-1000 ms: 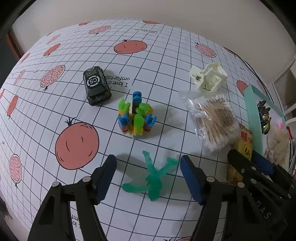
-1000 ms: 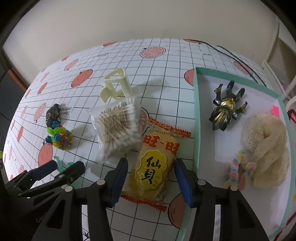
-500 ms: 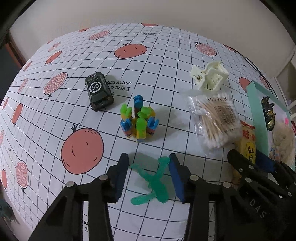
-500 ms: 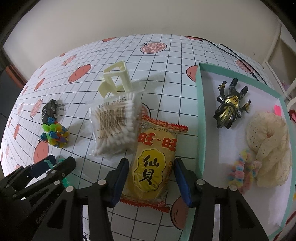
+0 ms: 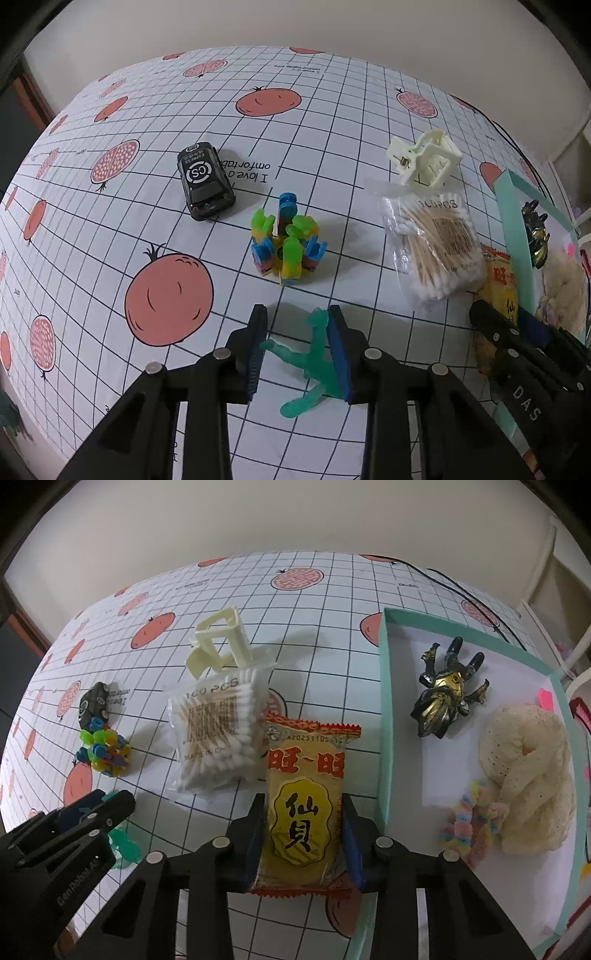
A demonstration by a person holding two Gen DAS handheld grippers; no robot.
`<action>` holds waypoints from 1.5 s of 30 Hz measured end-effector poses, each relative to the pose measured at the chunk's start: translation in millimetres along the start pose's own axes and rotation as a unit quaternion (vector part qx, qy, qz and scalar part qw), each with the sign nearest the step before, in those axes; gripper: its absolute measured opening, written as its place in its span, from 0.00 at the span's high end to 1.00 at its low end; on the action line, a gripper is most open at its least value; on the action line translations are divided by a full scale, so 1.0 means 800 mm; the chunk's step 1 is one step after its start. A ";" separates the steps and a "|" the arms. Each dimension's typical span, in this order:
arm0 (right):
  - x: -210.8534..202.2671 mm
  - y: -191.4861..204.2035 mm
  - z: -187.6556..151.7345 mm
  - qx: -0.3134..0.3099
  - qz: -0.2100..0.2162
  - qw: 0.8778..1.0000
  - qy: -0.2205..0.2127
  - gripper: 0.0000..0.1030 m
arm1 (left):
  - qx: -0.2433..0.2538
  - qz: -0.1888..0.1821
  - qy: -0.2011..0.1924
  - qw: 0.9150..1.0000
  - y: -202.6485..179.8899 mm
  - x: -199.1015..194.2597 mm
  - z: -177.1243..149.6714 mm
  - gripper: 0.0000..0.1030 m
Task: Organize objects
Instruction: 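Grasp the green figure with the left tool while the right tool grasps the snack bag, then carry the green figure and snack bag over the tray with both tools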
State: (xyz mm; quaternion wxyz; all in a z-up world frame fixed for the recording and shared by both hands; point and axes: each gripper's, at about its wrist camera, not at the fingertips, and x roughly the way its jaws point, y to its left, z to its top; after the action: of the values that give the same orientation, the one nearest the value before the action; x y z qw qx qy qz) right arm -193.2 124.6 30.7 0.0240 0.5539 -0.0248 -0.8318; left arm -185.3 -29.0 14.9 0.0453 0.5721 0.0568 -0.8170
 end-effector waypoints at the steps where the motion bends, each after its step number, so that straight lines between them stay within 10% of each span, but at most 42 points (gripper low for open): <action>1: -0.001 -0.001 0.001 0.001 0.001 1.000 -0.002 0.62 | -0.003 -0.001 0.000 1.000 0.000 -0.001 0.000 0.68; 10: -0.032 -0.008 0.005 0.005 0.020 0.999 -0.048 0.62 | -0.003 -0.008 -0.009 1.000 -0.005 -0.010 0.012 0.86; 28: -0.071 -0.031 0.010 0.015 0.052 0.993 -0.103 0.62 | -0.019 -0.046 -0.044 0.998 -0.003 -0.042 0.016 0.86; 45: -0.115 -0.152 0.003 0.082 0.025 0.985 -0.147 0.62 | 0.068 -0.136 -0.110 0.982 -0.106 -0.099 -0.002 0.86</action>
State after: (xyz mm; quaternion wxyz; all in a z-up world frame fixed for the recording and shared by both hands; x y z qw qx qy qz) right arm -161.3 252.3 108.2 -0.0046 0.4245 -0.1103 -0.8987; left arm -168.2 55.6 92.3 -0.0992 0.4671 0.0733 -0.8755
